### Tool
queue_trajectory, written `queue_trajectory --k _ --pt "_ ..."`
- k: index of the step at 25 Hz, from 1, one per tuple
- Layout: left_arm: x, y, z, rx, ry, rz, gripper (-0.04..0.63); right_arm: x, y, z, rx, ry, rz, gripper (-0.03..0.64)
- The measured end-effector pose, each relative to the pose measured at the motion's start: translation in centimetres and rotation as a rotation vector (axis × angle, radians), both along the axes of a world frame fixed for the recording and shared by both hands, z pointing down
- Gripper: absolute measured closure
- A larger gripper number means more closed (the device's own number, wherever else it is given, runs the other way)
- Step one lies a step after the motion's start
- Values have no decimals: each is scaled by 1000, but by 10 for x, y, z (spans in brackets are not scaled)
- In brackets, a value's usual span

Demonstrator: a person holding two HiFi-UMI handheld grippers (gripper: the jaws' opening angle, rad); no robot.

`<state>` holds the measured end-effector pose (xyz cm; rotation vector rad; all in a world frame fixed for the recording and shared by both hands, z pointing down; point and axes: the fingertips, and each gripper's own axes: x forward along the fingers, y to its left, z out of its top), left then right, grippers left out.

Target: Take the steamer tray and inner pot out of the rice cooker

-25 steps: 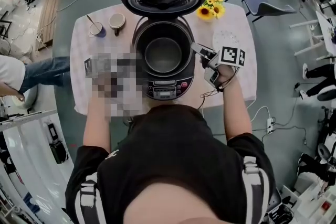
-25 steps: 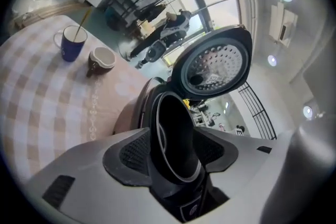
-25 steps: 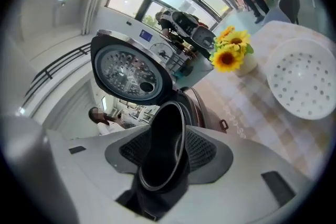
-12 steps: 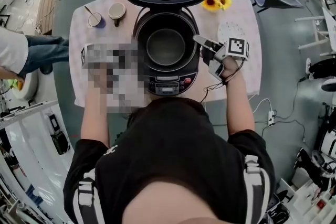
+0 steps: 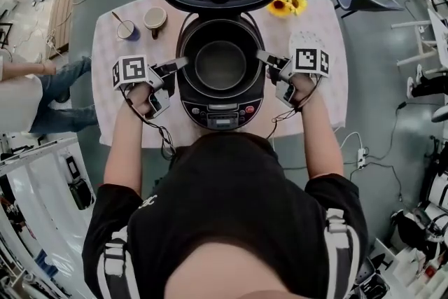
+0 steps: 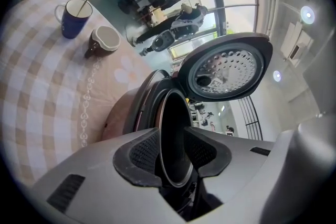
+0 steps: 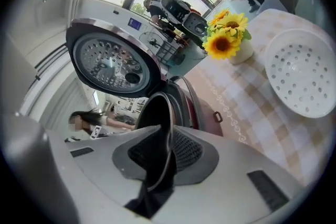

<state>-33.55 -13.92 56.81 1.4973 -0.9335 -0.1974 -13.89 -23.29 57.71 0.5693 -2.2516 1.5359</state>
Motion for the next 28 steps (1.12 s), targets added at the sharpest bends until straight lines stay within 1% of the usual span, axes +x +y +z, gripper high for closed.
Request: queue_trajectory --k 1,2,4,6,8,10,12,14,16,19,22,25,28 --pt "-2 0 3 -8 -19 -1 471 -1 1 2 5 18 -4 582" --pt "-4 1 7 -14 -47 6 505 -1 2 4 13 35 -11 604" --pt "-5 1 13 -14 -113 42 586 1 2 6 34 58 -32 604" --pt "-4 2 17 -13 -150 76 586 2 3 8 56 72 -53 604" --pt "-4 2 19 -14 -165 86 586 2 3 9 63 71 -64 604" --pt "-4 1 18 -3 -161 86 586 3 3 9 55 56 -59 604" --pt "-4 0 15 31 -155 96 586 3 0 8 40 30 -37 606" --pt "-4 -3 13 68 -159 106 584 2 -5 8 23 6 -11 609" --pt "-6 -3 14 78 -170 101 584 0 -8 9 17 -5 9 609" --pt "-5 3 13 75 -180 82 585 1 -1 3 31 -27 27 609" --pt "-4 8 -6 112 -187 83 586 4 5 -17 68 -41 26 609" --pt "-2 11 -34 170 -157 81 584 5 6 -44 94 -71 26 609" --pt "0 13 -69 237 -103 58 584 7 4 -74 104 -139 32 607"
